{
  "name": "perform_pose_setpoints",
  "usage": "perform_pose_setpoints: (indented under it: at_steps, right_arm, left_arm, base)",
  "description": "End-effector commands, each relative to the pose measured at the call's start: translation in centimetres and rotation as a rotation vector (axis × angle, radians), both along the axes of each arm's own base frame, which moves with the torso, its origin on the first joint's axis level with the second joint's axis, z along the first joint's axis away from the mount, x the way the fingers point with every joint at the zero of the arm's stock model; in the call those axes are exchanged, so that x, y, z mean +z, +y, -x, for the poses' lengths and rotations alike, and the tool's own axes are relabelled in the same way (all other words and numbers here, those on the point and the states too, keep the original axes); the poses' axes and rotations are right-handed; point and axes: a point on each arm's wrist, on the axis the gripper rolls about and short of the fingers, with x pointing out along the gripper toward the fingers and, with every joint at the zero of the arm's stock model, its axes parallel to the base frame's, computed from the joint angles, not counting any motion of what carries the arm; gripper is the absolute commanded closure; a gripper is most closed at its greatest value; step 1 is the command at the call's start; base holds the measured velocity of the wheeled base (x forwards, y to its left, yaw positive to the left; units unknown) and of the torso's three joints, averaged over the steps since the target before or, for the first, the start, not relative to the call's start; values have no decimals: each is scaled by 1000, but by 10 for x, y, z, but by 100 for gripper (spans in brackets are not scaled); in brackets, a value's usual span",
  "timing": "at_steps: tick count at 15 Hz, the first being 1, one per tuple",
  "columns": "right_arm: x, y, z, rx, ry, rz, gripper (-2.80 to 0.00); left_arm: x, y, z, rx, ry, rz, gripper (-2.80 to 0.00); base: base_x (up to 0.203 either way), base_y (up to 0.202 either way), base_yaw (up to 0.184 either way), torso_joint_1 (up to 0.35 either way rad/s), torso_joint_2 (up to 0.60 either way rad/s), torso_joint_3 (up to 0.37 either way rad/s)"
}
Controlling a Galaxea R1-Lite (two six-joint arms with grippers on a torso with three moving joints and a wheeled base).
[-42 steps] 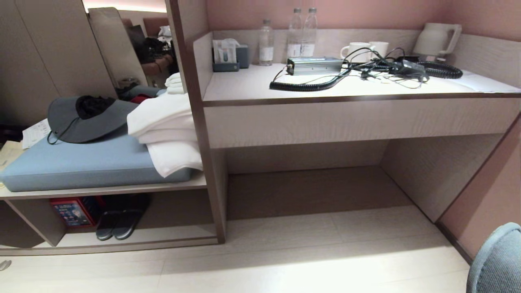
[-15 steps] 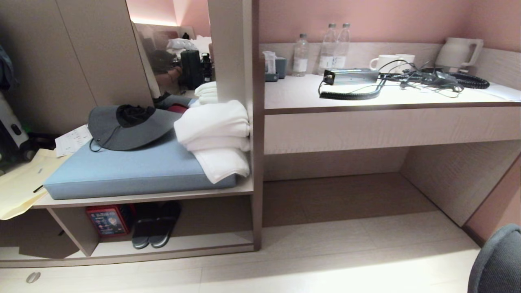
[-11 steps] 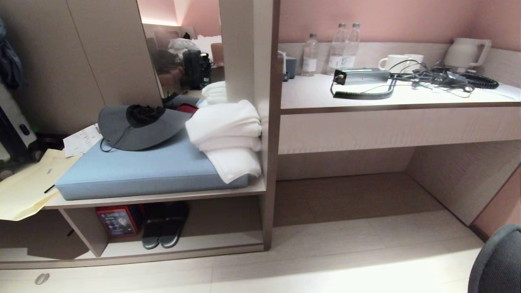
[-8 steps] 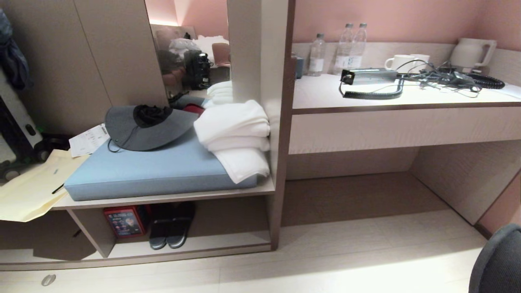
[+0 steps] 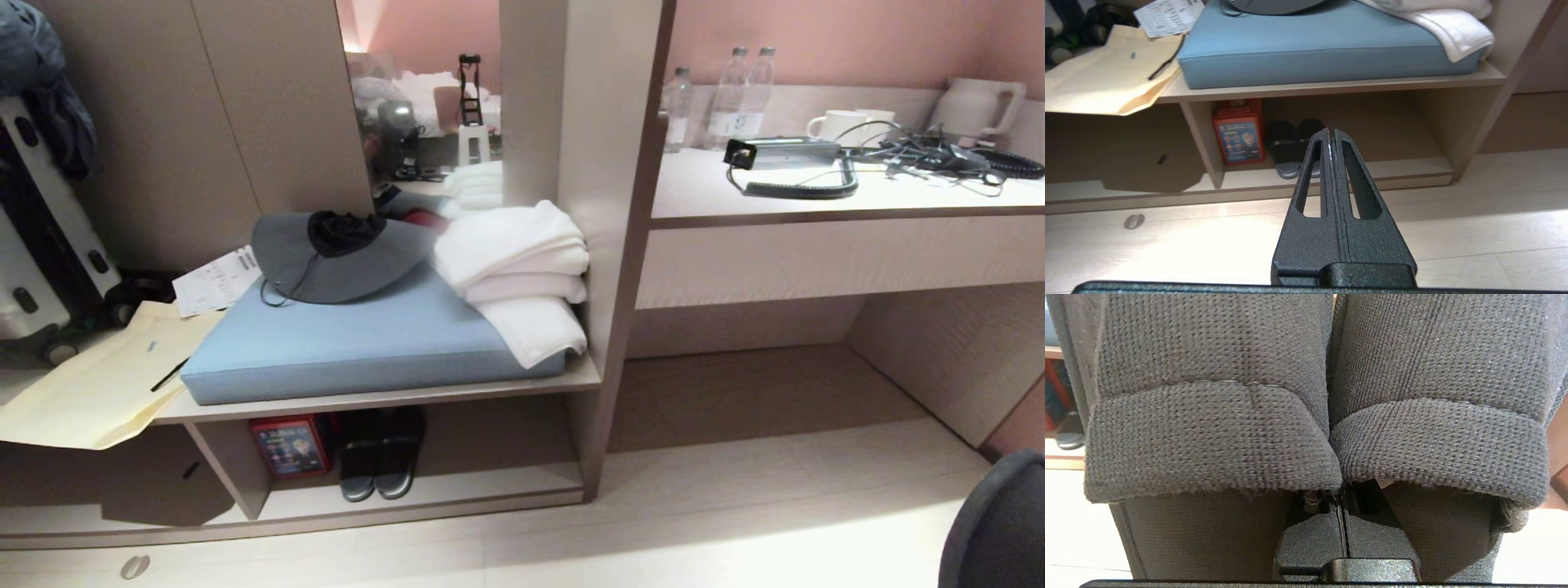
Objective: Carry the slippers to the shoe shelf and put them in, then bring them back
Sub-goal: Place the slippers into the shoe cabinet
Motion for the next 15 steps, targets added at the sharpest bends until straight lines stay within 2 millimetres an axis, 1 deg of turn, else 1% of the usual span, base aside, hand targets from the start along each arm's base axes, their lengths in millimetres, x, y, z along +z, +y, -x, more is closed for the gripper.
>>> perform_pose_setpoints:
  at_steps: [1, 15]
  right_arm:
    - [0, 0, 0, 1, 0, 0, 0]
    - [0, 0, 0, 0, 0, 0, 0]
  left_arm:
    - [0, 0, 0, 1, 1, 0, 0]
    - [0, 0, 0, 2, -1, -5, 0]
  base:
    - [0, 191, 0, -1, 7, -1]
    - [0, 195, -2, 4, 3, 1]
